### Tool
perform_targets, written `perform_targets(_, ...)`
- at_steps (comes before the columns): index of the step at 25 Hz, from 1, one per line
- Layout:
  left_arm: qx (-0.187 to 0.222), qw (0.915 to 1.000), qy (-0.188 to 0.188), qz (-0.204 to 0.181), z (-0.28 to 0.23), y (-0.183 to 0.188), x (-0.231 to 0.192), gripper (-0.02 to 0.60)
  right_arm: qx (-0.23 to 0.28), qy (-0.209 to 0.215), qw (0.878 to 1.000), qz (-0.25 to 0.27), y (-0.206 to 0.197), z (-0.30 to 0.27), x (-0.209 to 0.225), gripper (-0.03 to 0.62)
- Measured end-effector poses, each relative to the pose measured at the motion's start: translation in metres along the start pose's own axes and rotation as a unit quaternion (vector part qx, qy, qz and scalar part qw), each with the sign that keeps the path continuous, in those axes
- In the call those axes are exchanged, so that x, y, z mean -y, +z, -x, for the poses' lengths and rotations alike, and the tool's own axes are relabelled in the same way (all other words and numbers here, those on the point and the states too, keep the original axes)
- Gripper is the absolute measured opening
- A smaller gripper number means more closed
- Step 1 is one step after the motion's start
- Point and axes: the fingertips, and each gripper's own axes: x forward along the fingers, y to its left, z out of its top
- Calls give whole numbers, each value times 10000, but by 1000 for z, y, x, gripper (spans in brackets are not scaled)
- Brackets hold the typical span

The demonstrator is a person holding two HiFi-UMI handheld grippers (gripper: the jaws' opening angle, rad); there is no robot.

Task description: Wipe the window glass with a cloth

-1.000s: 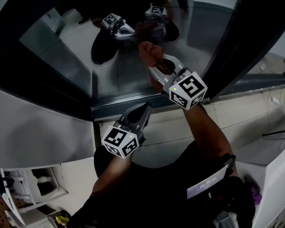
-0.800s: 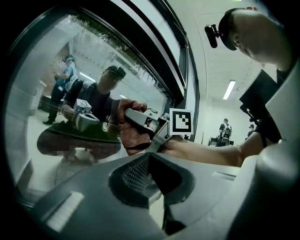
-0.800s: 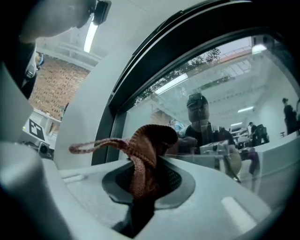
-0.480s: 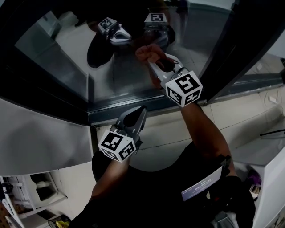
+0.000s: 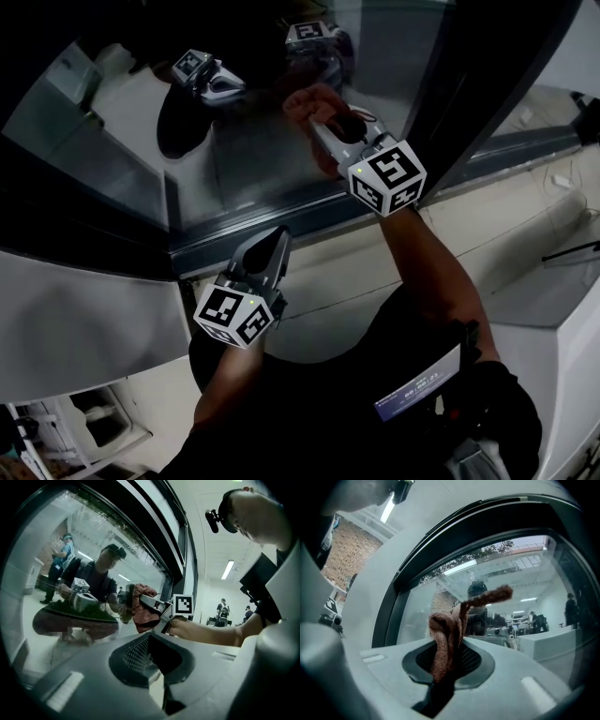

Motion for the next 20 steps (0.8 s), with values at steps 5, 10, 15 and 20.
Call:
perform_targets(5,-51,10000,-33,-5,-3,-3,2,17,-11,-206,9998,80,0,17,24,41)
perform_targets(10,-55,10000,-31,-12,-4,-7,1,17,-55,-427,9990,129,-3,37,51,40)
perform_targets(15,-123,9999,2,-12,-5,-6,3,17,-104,-736,9971,149,-6,58,82,40)
perform_targets(20,-134,9999,-25,-11,-6,-10,4,17,-122,-1047,9944,83,-8,77,112,41)
